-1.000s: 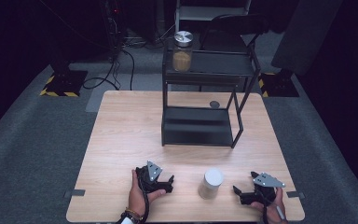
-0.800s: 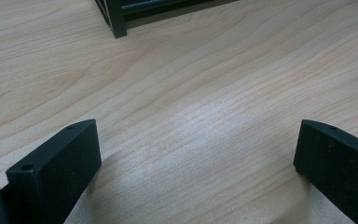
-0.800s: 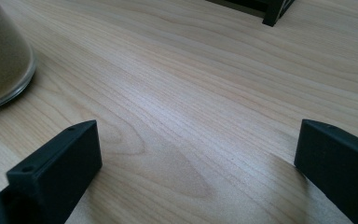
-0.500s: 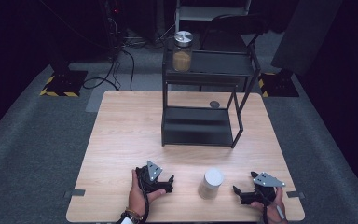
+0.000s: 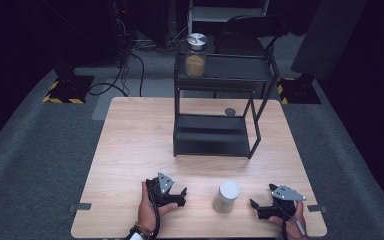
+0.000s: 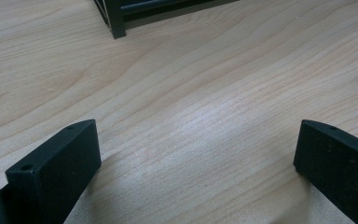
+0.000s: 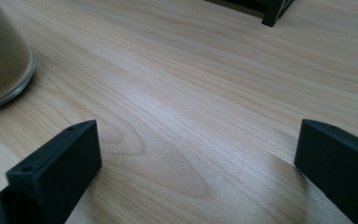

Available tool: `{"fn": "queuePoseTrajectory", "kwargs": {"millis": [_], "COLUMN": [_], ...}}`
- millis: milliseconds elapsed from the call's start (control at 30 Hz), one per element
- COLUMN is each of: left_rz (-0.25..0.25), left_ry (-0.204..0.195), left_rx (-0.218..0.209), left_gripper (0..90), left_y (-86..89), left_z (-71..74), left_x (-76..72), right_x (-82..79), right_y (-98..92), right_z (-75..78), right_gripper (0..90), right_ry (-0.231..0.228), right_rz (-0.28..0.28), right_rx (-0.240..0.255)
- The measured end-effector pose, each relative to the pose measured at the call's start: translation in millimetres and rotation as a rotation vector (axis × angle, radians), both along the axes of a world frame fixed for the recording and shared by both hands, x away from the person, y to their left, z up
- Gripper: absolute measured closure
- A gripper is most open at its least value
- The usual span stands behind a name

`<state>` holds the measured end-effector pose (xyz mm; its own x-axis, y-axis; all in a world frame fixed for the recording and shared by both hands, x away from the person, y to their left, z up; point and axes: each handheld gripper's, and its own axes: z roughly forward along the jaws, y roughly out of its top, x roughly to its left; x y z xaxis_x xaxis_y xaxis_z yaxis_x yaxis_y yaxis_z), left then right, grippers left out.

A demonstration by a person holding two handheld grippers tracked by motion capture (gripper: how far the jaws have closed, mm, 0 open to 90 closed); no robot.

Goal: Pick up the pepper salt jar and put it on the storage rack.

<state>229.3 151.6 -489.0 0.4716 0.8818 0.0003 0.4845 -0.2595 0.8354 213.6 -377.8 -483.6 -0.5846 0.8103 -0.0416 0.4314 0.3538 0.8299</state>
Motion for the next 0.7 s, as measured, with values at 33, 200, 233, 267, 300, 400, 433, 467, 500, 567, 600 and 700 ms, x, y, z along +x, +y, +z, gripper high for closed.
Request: {"fn": "queuePoseTrajectory", "kwargs": {"millis": [33,200,233,267,300,400,433,467,500,567,600,700], "left_rz": [0.0,0.0,0.0,0.0,0.0,0.0,0.0,0.0,0.0,0.0,0.0,0.0], "left_ry": [0.0,0.0,0.0,0.0,0.0,0.0,0.0,0.0,0.0,0.0,0.0,0.0], "left_rx": [0.0,0.0,-0.001,-0.001,-0.001,0.0,-0.001,0.0,0.0,0.0,0.0,-0.001], "left_gripper": [0.3,0.2,0.2,0.3,0.2,0.2,0.3,0.2,0.3,0.2,0.3,0.2], "left_y": [0.0,0.0,0.0,0.0,0.0,0.0,0.0,0.0,0.0,0.0,0.0,0.0], "left_z": [0.0,0.0,-0.1,0.0,0.0,0.1,0.0,0.1,0.1,0.1,0.1,0.0], "left_x": [0.0,0.0,0.0,0.0,0.1,0.2,0.2,0.2,0.2,0.2,0.2,0.2], "right_x": [-0.1,-0.9,-1.0,-0.9,-0.4,2.1,2.6,3.1,2.3,1.4,0.4,1.2], "right_y": [0.0,0.6,0.6,0.4,0.1,-3.3,-4.1,-5.4,-6.5,-12.0,-12.4,-13.5], "right_z": [0.0,-0.1,-0.1,0.0,0.3,1.4,1.8,2.5,2.5,2.2,5.3,13.0], "right_gripper": [0.2,0.2,0.2,0.2,0.2,0.2,0.6,1.1,1.1,1.4,1.4,1.4], "right_ry": [-0.001,-0.003,-0.003,-0.002,0.002,0.018,0.021,0.023,0.02,0.02,0.009,-0.005], "right_rz": [0.0,-0.002,-0.002,-0.002,-0.003,0.015,0.021,0.032,0.037,0.048,0.065,0.113], "right_rx": [0.0,-0.002,-0.002,-0.001,0.001,0.009,0.009,0.01,0.016,0.067,0.081,0.108]}}
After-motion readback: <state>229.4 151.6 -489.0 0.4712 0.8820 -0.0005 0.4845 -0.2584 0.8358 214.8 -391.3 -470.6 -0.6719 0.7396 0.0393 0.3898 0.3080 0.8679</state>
